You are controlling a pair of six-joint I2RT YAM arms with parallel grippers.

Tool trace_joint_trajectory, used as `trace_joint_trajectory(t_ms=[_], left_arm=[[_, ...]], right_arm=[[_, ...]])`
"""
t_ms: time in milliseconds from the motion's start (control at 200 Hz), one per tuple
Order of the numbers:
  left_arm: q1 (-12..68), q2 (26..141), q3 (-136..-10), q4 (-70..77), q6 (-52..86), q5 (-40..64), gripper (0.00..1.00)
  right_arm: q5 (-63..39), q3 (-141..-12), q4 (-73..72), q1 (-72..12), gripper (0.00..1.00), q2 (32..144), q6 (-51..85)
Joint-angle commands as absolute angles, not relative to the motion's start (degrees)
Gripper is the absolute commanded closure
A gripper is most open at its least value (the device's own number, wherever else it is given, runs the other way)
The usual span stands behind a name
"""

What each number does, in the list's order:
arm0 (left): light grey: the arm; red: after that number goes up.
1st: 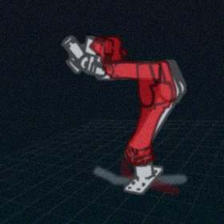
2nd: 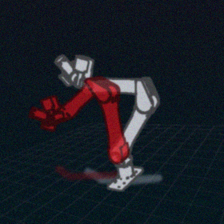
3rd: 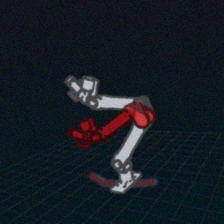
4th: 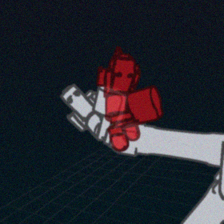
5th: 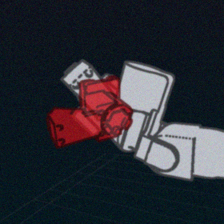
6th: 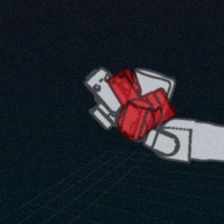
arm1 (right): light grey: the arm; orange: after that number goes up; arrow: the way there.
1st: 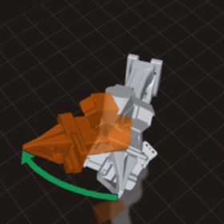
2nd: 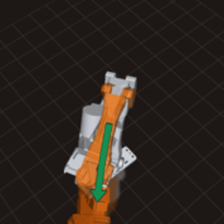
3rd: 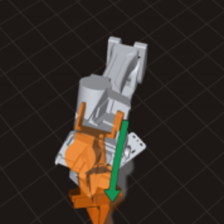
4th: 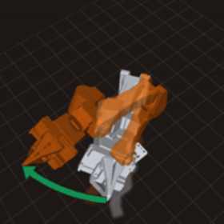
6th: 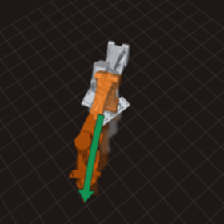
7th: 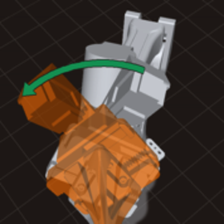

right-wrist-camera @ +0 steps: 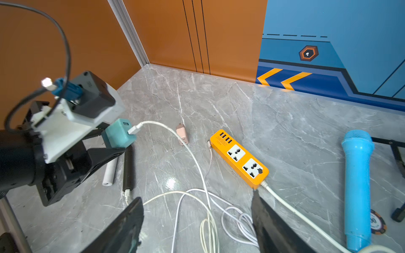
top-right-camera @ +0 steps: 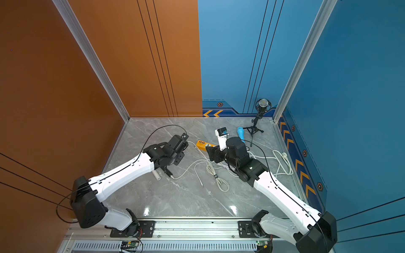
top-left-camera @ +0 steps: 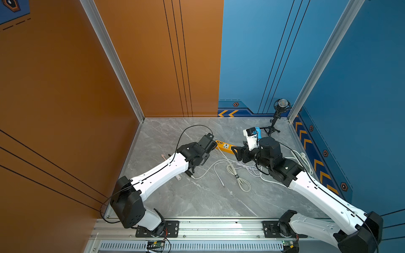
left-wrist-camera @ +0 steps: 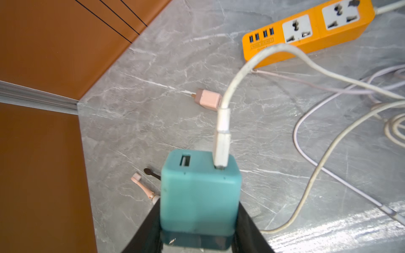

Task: Charge the electric toothbrush
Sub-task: Pick up the plug from the center of the board.

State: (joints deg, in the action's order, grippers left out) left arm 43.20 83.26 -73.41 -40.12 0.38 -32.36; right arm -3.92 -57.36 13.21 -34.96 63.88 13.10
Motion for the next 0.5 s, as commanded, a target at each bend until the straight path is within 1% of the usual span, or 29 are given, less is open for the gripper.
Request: trace_joint_trajectory(t_ms=[0,60,155,210,295,400,495], left_arm=[[45.21,79.40,-72.70,-33.85,-7.40,-34.03,0.80],[46.05,76.03,-69.25,-26.19,-12.31,-28.44,0.79],[46.18,70.82,-61.76,-11.96,-19.76,-17.19,0.72],[46.37,68.59,-56.97,-2.92,-23.44,-12.15,0.68],[46.41,66.92,-53.61,4.21,-27.31,-5.07,0.67],[47.21,67.79,-54.42,4.91,-29.62,-3.86,0.67],[47.56,68.47,-55.53,5.34,-30.46,-4.76,0.69]], right_arm=[[-14.91,-62.16,16.80,-32.36,0.21,66.08,19.43],[-21.97,-64.33,16.87,-30.86,0.21,67.37,21.34],[-31.24,-67.94,17.29,-29.02,0.20,69.76,22.42],[-34.28,-70.25,18.01,-27.57,0.20,71.55,23.63],[-37.51,-74.26,21.42,-25.54,0.20,74.89,23.32],[-44.29,-77.79,24.35,-24.65,0.18,78.35,18.73],[-47.72,-81.24,30.20,-25.52,0.21,81.58,13.54]])
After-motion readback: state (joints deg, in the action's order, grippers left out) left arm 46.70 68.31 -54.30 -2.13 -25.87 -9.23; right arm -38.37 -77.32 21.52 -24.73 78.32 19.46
